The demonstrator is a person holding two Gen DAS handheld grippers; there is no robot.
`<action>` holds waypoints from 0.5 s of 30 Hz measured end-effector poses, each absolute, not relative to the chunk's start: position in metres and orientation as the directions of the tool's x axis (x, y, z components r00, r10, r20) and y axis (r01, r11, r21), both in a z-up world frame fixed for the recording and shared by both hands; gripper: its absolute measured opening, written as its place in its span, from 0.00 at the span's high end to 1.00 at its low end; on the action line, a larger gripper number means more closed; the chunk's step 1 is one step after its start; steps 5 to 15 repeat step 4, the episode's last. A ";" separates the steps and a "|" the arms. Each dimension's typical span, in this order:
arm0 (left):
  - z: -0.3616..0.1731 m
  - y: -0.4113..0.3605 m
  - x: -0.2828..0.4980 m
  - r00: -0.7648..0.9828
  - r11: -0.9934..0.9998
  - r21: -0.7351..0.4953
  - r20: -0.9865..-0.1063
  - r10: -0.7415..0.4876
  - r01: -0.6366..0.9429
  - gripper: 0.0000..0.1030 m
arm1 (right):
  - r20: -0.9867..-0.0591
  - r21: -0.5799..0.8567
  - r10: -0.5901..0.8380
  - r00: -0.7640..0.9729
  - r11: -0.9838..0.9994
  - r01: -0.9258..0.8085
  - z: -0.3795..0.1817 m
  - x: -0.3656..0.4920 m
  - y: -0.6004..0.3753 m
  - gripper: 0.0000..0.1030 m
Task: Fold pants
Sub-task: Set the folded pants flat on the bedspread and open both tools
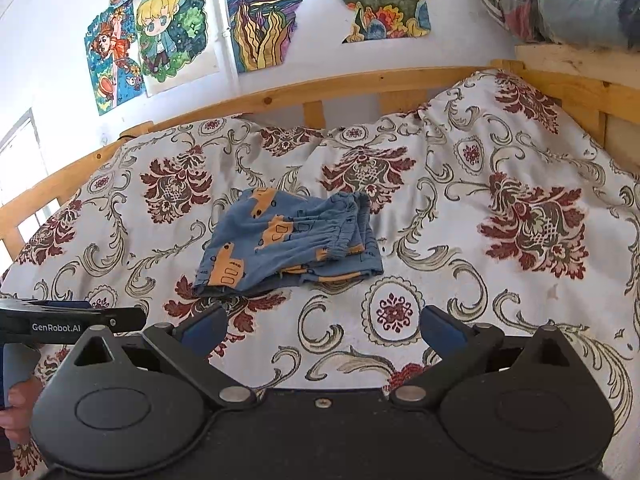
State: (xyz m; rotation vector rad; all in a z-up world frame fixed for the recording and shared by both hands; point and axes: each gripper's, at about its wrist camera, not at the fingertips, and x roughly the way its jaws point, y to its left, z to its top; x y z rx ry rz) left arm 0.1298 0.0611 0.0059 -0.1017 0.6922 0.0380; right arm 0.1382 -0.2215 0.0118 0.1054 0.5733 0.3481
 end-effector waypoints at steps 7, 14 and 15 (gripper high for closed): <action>0.002 0.060 0.128 0.768 0.995 -0.079 -0.641 -0.001 -0.066 0.01 | -0.515 0.204 0.353 0.781 0.935 -0.289 0.009 0.138 -0.224 0.01; 0.002 0.060 0.128 0.768 0.995 -0.079 -0.641 -0.001 -0.066 0.01 | -0.515 0.204 0.353 0.781 0.935 -0.289 0.009 0.138 -0.224 0.01; 0.002 0.060 0.128 0.768 0.995 -0.079 -0.641 -0.001 -0.066 0.01 | -0.515 0.204 0.353 0.781 0.935 -0.289 0.009 0.138 -0.224 0.01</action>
